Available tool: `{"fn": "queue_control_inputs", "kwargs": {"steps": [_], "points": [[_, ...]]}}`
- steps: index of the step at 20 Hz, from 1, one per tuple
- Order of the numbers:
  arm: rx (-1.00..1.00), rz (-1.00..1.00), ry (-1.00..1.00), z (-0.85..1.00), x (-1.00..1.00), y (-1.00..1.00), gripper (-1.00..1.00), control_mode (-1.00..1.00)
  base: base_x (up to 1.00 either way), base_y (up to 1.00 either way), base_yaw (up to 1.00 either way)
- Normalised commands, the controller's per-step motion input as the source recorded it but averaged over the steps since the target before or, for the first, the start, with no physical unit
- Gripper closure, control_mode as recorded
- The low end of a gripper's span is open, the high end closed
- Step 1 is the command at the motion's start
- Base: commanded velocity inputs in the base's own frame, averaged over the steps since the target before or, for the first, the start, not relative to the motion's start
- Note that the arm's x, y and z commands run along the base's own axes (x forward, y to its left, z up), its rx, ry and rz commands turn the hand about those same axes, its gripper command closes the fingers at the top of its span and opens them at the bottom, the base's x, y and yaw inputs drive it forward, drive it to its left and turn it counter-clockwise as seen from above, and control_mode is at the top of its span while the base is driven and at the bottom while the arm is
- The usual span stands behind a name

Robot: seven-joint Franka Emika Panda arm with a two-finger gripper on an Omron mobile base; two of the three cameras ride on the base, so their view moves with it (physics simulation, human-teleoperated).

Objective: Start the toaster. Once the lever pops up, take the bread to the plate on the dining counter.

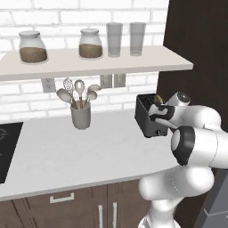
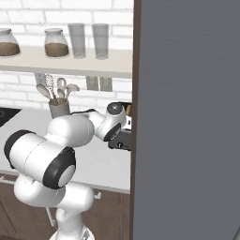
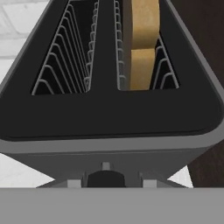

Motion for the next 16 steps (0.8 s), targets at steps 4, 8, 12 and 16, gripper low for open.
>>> {"fn": "queue_control_inputs", "kwargs": {"steps": [4, 8, 12, 16], "points": [[0.00, 0.00, 0.00, 0.00, 0.00, 0.00, 1.00, -1.00, 0.00, 0.00, 0.00], [0.00, 0.00, 0.00, 0.00, 0.00, 0.00, 1.00, -1.00, 0.00, 0.00, 0.00], [-0.03, 0.00, 0.00, -0.56, 0.00, 0.00, 1.00, -1.00, 0.00, 0.00, 0.00], [-0.02, 0.00, 0.00, -0.61, 0.00, 0.00, 1.00, -1.00, 0.00, 0.00, 0.00]]}}
